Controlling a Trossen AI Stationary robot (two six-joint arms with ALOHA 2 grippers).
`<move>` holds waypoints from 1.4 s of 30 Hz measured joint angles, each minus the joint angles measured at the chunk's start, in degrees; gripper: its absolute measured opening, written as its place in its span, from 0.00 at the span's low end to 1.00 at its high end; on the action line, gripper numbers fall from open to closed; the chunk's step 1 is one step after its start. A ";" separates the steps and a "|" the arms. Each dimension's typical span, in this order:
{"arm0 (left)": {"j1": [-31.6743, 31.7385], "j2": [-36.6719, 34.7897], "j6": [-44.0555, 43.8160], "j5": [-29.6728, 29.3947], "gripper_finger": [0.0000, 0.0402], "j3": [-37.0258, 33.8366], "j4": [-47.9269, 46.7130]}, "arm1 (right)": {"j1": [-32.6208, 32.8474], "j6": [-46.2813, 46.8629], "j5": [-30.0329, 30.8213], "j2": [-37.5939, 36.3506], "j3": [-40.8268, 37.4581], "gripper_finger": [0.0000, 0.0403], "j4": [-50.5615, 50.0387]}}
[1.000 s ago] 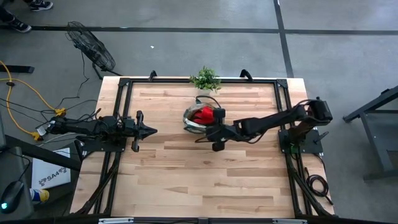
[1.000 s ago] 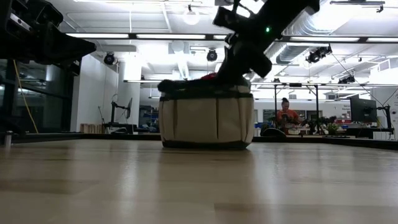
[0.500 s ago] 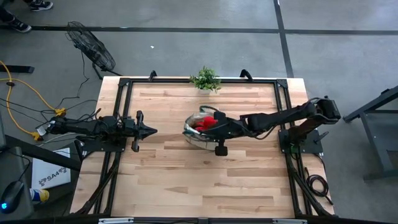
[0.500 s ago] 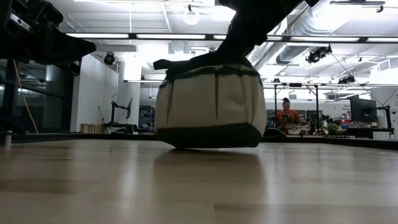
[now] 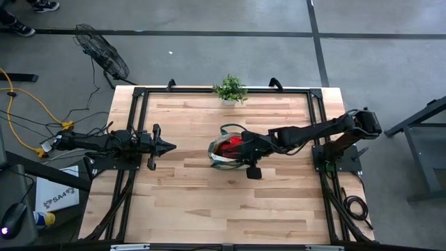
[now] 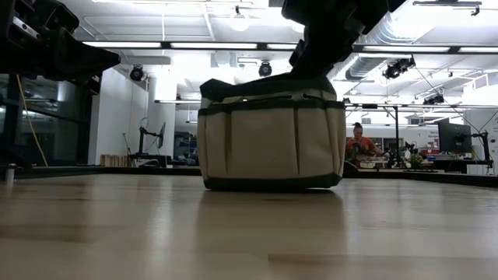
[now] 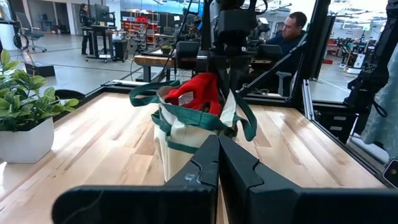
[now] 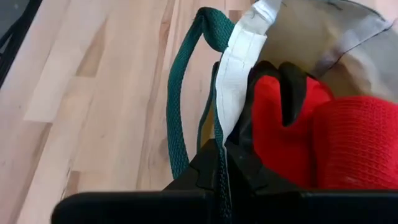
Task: Pick & Place Garden tools in Gardening bag
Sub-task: Move the gardening bag to the center of the table, then adjust the red gloves in the gardening bag
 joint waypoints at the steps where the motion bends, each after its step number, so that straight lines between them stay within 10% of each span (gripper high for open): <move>1: 0.02 -0.01 0.00 0.00 0.00 0.00 0.00 | 0.00 -0.02 0.16 0.00 0.00 0.01 0.02; 30: 0.00 -0.02 0.00 -0.04 0.00 0.00 0.00 | 0.00 -0.15 0.03 -1.25 0.09 0.31 7.86; 42: 0.00 0.00 0.00 -0.05 0.00 0.00 0.00 | -0.04 6.82 12.43 -7.75 0.09 0.16 1.12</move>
